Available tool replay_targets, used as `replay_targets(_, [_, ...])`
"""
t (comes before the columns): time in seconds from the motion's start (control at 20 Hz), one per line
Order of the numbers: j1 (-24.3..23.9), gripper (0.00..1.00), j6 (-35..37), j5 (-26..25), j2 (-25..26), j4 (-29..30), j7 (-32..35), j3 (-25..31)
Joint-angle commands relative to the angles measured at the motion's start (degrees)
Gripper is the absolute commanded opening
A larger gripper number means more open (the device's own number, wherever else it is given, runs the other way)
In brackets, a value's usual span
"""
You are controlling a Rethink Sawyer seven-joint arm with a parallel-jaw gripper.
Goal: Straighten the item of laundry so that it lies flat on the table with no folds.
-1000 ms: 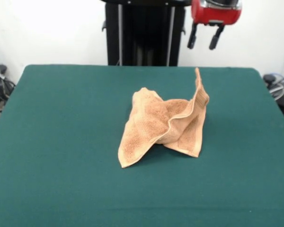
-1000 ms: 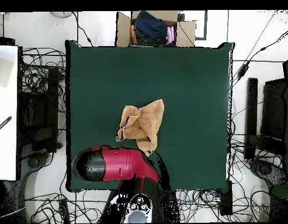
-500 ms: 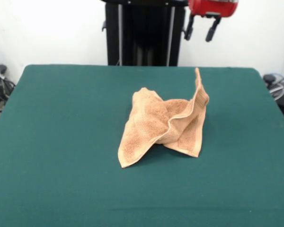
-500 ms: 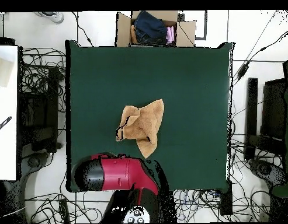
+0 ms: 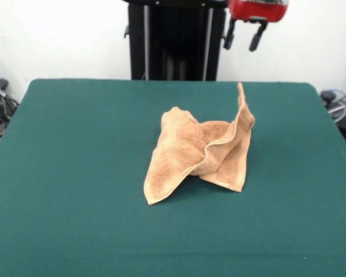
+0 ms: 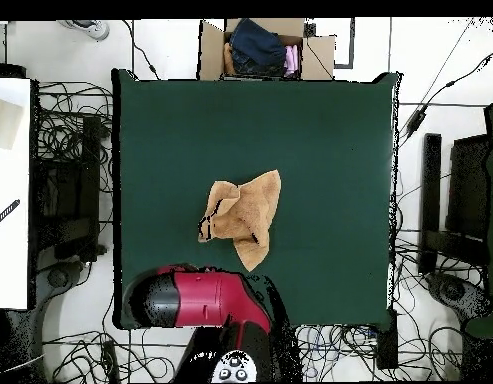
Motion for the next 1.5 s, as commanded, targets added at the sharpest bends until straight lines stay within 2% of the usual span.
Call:
replay_targets(0.05, [-1.92, 1.0, 1.88, 3.39, 4.28, -2.36, 12.44, 1.48])
replay_targets(0.55, [-3.49, 1.0, 3.7, 3.27, 9.12, -7.91, 10.14, 2.61])
replay_targets(1.15, [-2.27, 1.0, 7.42, 2.79, 13.36, -14.59, 10.17, 2.13])
replay_targets(1.5, [-1.85, 1.0, 10.24, 2.11, 14.2, -17.2, 9.37, 2.13])
